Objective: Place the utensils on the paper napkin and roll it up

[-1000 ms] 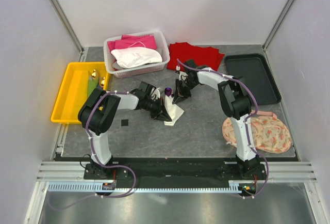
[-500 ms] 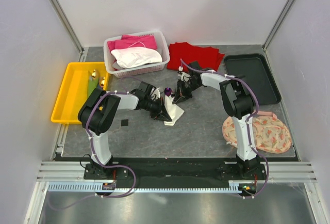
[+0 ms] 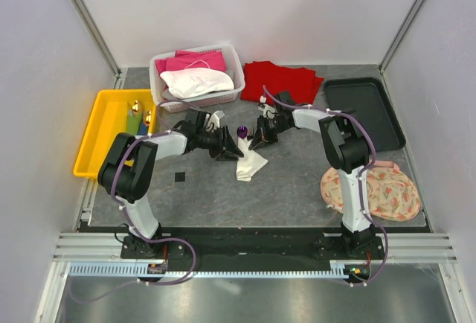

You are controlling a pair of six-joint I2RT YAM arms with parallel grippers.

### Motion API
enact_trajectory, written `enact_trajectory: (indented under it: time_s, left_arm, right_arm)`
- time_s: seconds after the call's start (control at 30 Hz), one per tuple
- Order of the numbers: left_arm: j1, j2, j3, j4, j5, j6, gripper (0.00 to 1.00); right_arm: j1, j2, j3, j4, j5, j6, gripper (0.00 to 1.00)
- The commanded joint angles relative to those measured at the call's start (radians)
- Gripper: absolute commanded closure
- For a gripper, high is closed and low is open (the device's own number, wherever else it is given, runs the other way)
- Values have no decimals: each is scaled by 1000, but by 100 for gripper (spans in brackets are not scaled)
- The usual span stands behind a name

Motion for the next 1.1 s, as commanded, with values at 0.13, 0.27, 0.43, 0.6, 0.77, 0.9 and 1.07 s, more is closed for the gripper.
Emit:
enact_trajectory:
  time_s: [0.13, 0.27, 0.43, 0.6, 0.77, 0.9, 1.07]
  left_arm:
    - [89, -13, 15, 23, -18, 71, 41]
    - [114, 27, 46, 21, -16, 86, 37]
    - [120, 59, 58, 43, -9, 88, 36]
    - [120, 67, 46, 101, 17, 89, 34]
    - [120, 76, 35, 139, 34, 76, 33]
    - [120, 90, 30, 161, 37, 63, 33]
    - [122, 101, 23, 199, 37, 46, 33]
  right_arm:
    - [-5, -38, -98, 119, 79, -40, 100]
    - [-10, -62, -122, 156, 58, -51, 100]
    - [-15, -84, -154, 224, 28, -28, 100]
    - [-13, -111, -185, 270, 19, -17, 100]
    - [-13, -128, -197, 282, 5, -18, 100]
    - [-13, -150, -208, 307, 7, -18, 100]
    - [-15, -176, -222, 322, -1, -26, 100]
